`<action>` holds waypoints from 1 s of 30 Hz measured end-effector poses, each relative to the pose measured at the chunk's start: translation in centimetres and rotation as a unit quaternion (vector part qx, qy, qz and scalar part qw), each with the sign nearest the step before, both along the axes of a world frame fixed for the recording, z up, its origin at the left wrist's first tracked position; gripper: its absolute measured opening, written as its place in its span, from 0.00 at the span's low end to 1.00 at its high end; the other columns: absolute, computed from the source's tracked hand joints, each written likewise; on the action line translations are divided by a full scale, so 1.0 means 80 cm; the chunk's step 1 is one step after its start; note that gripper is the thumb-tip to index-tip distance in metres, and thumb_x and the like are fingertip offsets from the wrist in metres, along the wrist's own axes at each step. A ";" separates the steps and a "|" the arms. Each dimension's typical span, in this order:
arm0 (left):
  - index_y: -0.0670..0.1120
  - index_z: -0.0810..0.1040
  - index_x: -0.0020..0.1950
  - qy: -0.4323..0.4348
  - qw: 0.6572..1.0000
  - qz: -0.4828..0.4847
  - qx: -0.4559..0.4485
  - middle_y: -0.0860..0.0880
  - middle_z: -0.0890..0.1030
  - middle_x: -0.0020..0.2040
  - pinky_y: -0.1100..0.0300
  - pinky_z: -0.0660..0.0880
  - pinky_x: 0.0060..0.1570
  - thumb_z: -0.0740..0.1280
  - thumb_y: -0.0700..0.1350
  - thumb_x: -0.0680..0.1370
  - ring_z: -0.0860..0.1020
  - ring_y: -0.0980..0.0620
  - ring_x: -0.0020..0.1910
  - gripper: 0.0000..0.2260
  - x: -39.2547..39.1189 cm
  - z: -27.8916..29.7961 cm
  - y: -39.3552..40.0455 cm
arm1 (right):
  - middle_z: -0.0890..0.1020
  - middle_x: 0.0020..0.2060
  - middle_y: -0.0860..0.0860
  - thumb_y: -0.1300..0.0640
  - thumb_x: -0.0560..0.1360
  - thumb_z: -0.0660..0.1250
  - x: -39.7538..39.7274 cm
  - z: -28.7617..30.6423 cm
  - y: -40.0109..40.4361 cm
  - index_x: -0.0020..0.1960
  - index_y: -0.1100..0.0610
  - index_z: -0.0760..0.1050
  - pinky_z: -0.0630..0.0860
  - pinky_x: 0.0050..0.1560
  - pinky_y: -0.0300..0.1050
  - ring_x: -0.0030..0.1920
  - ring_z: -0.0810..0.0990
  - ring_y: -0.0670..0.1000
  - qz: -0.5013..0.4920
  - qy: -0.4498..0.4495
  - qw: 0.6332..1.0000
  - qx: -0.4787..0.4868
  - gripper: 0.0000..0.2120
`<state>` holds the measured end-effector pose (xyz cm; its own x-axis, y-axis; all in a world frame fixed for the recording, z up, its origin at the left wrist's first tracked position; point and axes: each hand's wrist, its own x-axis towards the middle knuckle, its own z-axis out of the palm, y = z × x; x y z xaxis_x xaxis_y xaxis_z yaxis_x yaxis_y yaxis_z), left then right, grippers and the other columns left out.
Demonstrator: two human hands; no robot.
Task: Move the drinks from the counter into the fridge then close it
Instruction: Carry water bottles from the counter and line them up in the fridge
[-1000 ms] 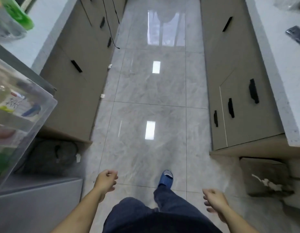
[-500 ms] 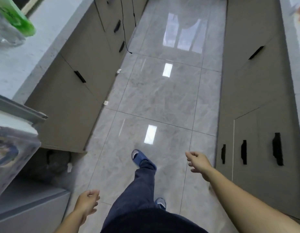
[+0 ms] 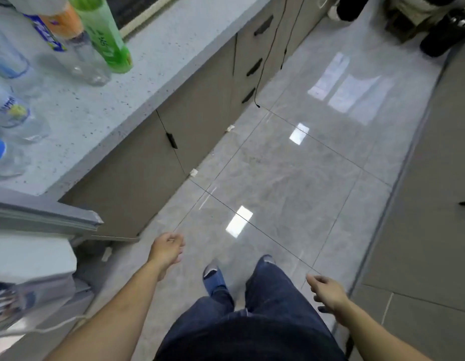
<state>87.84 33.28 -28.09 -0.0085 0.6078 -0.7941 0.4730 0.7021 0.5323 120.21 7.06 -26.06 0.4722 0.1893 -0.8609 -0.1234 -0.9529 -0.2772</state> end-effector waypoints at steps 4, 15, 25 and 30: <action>0.46 0.79 0.52 -0.015 0.999 0.050 0.005 0.47 0.84 0.48 0.59 0.77 0.38 0.63 0.47 0.82 0.79 0.52 0.39 0.07 0.026 0.005 0.033 | 0.74 0.36 0.54 0.45 0.78 0.66 0.057 -0.029 0.072 0.50 0.57 0.79 0.68 0.35 0.43 0.34 0.70 0.53 0.063 0.012 0.998 -0.027 0.15; 0.44 0.76 0.61 0.049 0.930 0.352 -0.089 0.44 0.83 0.52 0.52 0.78 0.46 0.66 0.51 0.81 0.82 0.43 0.48 0.14 0.048 0.035 -0.002 | 0.74 0.33 0.54 0.50 0.78 0.68 0.153 -0.052 0.396 0.43 0.60 0.78 0.66 0.32 0.43 0.33 0.68 0.53 0.221 0.064 0.971 0.064 0.13; 0.46 0.81 0.51 0.057 0.854 0.516 0.032 0.44 0.85 0.43 0.57 0.76 0.34 0.68 0.46 0.79 0.80 0.47 0.37 0.05 0.092 0.063 0.040 | 0.82 0.36 0.55 0.56 0.78 0.69 0.029 0.015 0.582 0.48 0.59 0.79 0.76 0.38 0.47 0.35 0.78 0.53 0.394 0.091 0.892 0.201 0.06; 0.59 0.77 0.53 0.035 0.838 0.514 0.181 0.50 0.82 0.50 0.60 0.81 0.40 0.69 0.47 0.79 0.83 0.51 0.45 0.07 0.052 0.113 0.130 | 0.83 0.39 0.54 0.60 0.78 0.70 -0.111 0.096 0.640 0.49 0.56 0.80 0.80 0.47 0.50 0.41 0.82 0.53 0.453 0.132 0.801 0.368 0.02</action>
